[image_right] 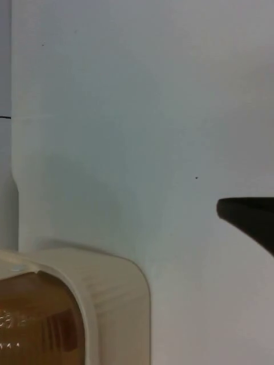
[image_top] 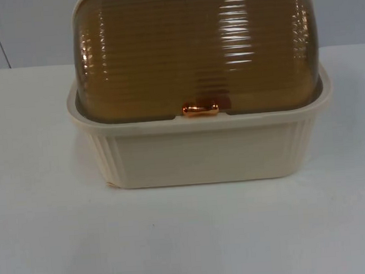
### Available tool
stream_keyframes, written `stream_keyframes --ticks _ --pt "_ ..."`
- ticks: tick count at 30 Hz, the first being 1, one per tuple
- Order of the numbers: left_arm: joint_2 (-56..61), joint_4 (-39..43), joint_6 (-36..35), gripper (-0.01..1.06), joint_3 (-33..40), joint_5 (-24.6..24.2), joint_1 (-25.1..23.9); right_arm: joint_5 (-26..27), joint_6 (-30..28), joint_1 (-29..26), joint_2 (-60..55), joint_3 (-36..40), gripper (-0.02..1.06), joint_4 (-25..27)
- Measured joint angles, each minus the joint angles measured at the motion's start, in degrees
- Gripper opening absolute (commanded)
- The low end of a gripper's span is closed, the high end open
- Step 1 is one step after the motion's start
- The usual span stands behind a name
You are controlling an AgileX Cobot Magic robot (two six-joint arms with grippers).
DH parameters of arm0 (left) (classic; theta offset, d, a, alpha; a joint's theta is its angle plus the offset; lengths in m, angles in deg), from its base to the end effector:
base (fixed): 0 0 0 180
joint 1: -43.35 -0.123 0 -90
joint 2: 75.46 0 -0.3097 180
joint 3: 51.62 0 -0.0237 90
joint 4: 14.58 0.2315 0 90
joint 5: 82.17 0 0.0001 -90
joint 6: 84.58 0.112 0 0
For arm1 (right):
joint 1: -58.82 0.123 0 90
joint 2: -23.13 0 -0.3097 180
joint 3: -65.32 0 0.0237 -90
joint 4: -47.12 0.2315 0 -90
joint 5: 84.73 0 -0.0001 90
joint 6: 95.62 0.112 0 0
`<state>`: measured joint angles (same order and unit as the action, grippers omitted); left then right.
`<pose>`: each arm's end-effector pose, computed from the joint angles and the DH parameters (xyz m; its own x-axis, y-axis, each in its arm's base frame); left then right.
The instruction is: Open the box lid with the left hand, place the block into the box with the right hand, then close the box lid with the left hand.
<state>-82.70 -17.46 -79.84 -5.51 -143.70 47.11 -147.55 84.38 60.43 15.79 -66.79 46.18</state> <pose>-0.0344 -0.0027 0.2721 -0.4124 0.0859 -0.9069 0.1299 0.9909 0.0348 -0.0317 -0.0025 0.2613 -0.4699 -0.0207 -0.8825 -0.0187 0.9997 -0.0135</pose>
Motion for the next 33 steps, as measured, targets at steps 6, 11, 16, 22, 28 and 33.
stream_keyframes --ticks 6,11,16,22,28,33 --pt "-0.1 2.9 -4.2 1.05 1.9 0.7 0.0 0.1 0.0 0.0 0.0 0.0 1.05 0.0" --pt "-0.1 4.2 -5.8 1.05 3.1 0.2 0.0 0.2 0.0 0.0 0.0 0.0 1.05 0.0" --pt "-0.1 4.6 -6.0 1.05 3.2 0.1 0.0 0.2 0.0 0.0 0.0 0.0 1.05 0.0" --pt "-0.1 4.6 -6.0 1.05 3.2 0.1 0.0 0.2 0.0 0.0 0.0 0.0 1.05 0.0" --pt "-0.1 4.6 -6.0 1.05 3.2 0.1 0.0 0.3 0.0 0.0 0.0 0.0 1.05 0.0" --pt "-0.1 4.6 -6.0 1.05 3.2 0.1 0.0 0.3 0.0 0.0 0.0 0.0 1.05 0.0"
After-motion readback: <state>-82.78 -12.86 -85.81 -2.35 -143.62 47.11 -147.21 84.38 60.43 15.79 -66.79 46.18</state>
